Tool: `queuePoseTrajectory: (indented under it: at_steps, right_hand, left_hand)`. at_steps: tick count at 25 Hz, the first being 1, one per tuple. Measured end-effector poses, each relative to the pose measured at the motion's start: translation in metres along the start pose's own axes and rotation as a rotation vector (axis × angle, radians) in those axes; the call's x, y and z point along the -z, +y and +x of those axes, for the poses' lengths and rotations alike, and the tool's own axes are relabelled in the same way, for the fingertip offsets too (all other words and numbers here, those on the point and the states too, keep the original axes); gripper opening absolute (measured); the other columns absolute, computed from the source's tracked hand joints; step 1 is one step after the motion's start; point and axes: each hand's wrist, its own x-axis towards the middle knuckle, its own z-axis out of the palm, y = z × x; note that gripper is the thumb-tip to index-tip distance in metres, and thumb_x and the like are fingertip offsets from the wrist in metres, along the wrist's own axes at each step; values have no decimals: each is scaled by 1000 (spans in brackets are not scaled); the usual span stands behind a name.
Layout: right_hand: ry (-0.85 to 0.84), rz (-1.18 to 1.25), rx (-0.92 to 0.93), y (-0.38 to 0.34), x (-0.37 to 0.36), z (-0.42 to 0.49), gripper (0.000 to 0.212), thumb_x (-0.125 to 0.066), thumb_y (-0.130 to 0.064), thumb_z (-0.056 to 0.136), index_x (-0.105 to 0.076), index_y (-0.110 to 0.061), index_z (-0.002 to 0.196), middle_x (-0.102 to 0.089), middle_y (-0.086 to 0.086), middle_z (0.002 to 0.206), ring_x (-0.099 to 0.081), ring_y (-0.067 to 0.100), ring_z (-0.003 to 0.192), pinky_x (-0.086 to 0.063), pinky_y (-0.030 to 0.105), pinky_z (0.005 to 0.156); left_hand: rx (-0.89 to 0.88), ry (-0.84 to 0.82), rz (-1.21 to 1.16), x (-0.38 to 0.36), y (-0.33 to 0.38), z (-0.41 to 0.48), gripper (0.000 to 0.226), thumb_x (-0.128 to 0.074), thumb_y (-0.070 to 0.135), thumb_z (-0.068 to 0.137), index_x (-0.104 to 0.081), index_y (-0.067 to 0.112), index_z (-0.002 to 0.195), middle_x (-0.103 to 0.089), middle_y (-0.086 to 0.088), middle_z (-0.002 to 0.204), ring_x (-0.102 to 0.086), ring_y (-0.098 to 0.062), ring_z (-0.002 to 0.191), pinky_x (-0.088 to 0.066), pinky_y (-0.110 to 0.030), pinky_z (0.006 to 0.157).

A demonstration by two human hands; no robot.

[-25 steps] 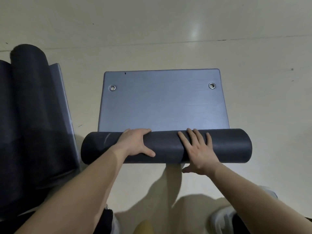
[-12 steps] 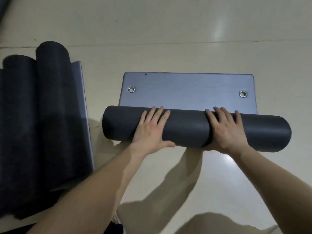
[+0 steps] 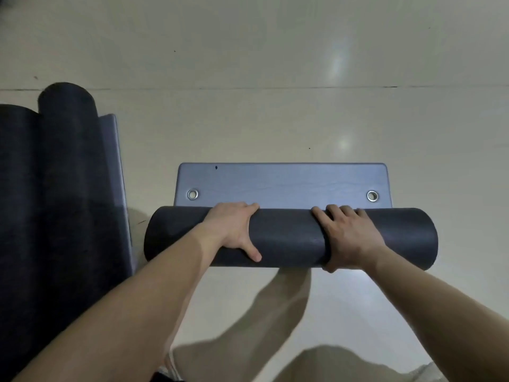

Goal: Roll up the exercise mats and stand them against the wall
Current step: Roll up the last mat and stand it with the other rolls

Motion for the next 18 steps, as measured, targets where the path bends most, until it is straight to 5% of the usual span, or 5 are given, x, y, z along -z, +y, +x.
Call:
queuePoseTrajectory:
  at_steps: [3,5,11,14,18]
  right_hand:
    - [-72,-19,69,-20,-15,-34,118,-78,-68,53,-19,-31,148,-49,1,127,-52,28,112,-46,45,95]
    - [-77,30,39,-22,-13,-38,120,-80,-67,54,-18,-31,150,-49,2,131,-52,29,117,-47,47,98]
    - [99,35,-110,-74,-57,-84,131,-86,-49,66,-6,-16,164,-16,24,169,-16,46,155,-16,74,114]
    - [112,58,-43,-41,-26,-38,136,-81,-65,72,16,-26,159,-3,17,172,-2,37,159,-8,73,119]
    - [136,26,-55,0,19,21,135,-68,-89,61,-2,-30,162,-18,13,167,-10,35,157,-8,68,122]
  left_hand:
    - [9,126,34,-59,18,-56,127,-65,80,65,-9,18,161,-18,-4,168,-15,-26,154,-14,-45,125]
    - [25,199,146,-88,26,-81,132,-62,82,67,2,17,162,-1,-6,171,1,-30,157,-2,-49,126]
    - [-60,54,-77,-19,8,-34,125,-85,68,58,-25,22,158,-36,-2,160,-28,-26,148,-20,-42,122]
    - [72,307,-175,-27,5,-40,98,-70,65,81,-26,26,159,-22,-1,168,-13,-26,155,-5,-45,126]
    - [113,470,31,-49,-6,-33,113,-58,77,80,1,28,162,5,-3,171,8,-30,157,4,-49,125]
